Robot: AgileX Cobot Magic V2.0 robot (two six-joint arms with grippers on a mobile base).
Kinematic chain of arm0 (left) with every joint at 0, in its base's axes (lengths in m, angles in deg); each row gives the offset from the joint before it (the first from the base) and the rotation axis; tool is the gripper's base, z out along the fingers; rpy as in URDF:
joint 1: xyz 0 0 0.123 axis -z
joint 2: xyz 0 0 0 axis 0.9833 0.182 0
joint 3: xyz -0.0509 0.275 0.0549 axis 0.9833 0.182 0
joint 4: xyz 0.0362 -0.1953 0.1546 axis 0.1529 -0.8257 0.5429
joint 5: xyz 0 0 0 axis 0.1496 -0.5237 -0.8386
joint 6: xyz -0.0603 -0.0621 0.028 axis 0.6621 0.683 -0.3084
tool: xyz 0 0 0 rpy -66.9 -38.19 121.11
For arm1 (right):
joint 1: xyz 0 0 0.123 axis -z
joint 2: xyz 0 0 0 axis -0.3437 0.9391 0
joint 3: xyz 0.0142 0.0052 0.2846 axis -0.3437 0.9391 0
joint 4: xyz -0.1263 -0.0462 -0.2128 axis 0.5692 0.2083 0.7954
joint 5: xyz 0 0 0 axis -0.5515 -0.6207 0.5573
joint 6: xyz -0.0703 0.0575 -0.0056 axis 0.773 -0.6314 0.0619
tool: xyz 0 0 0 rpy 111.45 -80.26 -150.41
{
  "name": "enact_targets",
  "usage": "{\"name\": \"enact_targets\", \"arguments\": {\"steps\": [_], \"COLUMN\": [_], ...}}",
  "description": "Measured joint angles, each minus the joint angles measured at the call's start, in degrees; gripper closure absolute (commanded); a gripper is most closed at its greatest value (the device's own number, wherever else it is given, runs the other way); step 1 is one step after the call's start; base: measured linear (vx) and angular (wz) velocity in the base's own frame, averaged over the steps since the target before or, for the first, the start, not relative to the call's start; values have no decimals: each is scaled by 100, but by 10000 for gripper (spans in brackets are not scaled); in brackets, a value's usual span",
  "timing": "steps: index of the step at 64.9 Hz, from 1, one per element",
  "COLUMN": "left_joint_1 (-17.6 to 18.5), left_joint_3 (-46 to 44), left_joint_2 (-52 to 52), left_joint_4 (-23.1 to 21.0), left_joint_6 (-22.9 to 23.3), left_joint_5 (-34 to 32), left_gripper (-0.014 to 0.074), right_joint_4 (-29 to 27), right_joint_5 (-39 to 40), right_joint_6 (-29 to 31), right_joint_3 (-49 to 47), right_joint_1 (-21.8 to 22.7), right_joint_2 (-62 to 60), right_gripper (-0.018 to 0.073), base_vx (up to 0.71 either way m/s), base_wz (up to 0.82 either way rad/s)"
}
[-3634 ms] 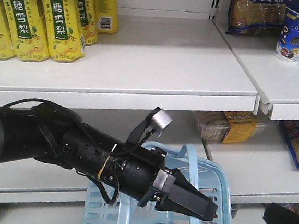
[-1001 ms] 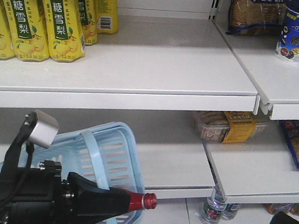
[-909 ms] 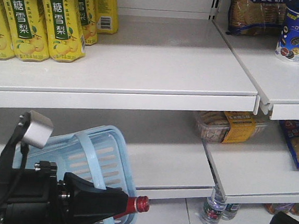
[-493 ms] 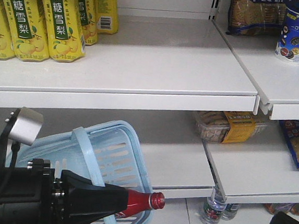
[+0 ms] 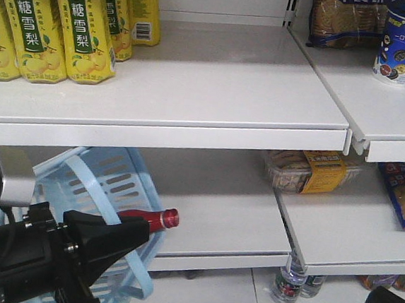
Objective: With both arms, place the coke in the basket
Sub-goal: 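Swing the left arm holding the basket away from the shelf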
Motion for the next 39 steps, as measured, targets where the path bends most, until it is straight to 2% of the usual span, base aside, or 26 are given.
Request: {"name": "enact_targets", "arguments": {"steps": [8,17,28,39], "left_joint_1": [0,0,0,0], "left_joint_3": [195,411,462,462], "left_joint_2": [0,0,-106,-427], "left_joint_4": [-970,-1805,-2049,-2400], "left_joint_6": [-873,-1437,-1657,-1860], "left_joint_5": [298,578,910,1562], "left_gripper": [601,601,601,601], "right_joint_4": [0,0,0,0], "right_joint_5": [-6,-6,-6,-6], "right_joint_6": [0,0,0,0], "right_joint_3": [0,0,0,0], "right_joint_1": [0,0,0,0], "right_joint_2": [0,0,0,0], "right_gripper": [564,564,564,564], "base_vx": [0,0,0,0], "base_wz": [0,0,0,0]}}
